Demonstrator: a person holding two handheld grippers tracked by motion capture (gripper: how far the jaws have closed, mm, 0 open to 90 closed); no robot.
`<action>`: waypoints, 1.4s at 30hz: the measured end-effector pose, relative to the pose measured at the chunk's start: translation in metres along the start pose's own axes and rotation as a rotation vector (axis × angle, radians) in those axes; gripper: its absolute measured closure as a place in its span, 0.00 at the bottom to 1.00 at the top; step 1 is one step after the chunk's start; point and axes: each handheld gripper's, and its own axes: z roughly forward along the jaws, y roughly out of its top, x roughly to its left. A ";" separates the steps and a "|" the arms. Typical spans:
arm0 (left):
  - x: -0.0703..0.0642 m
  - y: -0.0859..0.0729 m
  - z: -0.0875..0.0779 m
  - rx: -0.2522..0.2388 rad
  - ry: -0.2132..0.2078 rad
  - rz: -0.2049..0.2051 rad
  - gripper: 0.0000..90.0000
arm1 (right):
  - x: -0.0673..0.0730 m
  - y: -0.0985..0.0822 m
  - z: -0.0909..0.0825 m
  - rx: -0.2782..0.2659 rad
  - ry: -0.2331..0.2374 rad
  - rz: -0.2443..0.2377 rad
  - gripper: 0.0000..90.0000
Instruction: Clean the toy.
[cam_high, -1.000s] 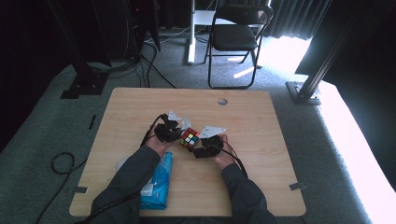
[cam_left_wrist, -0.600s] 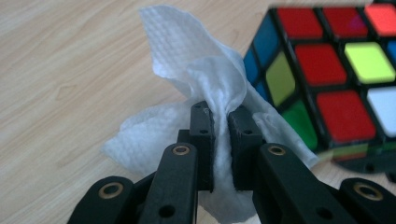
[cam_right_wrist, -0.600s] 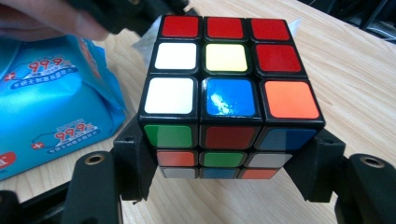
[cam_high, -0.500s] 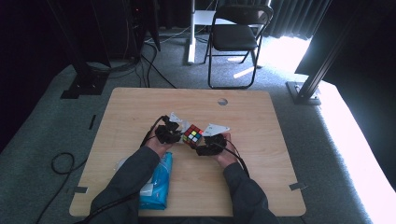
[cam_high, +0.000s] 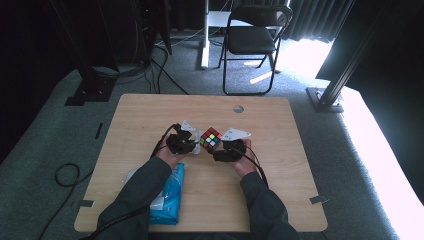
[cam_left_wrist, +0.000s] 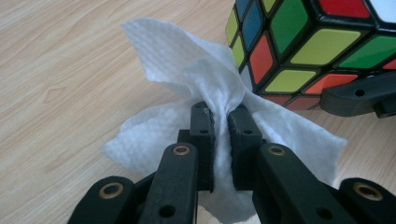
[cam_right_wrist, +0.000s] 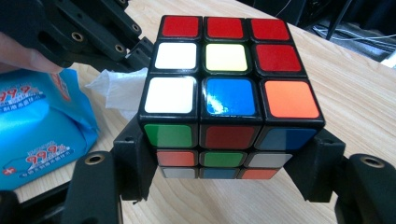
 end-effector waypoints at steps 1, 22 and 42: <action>0.001 0.000 -0.001 -0.001 -0.003 -0.002 0.92 | 0.000 0.000 0.000 -0.005 0.001 0.007 0.38; 0.001 -0.003 0.000 -0.037 -0.057 -0.010 0.92 | -0.001 0.015 0.002 -0.024 0.001 0.020 0.38; -0.003 -0.004 0.001 -0.042 -0.086 0.036 0.92 | 0.001 0.019 0.005 -0.030 0.013 0.038 0.38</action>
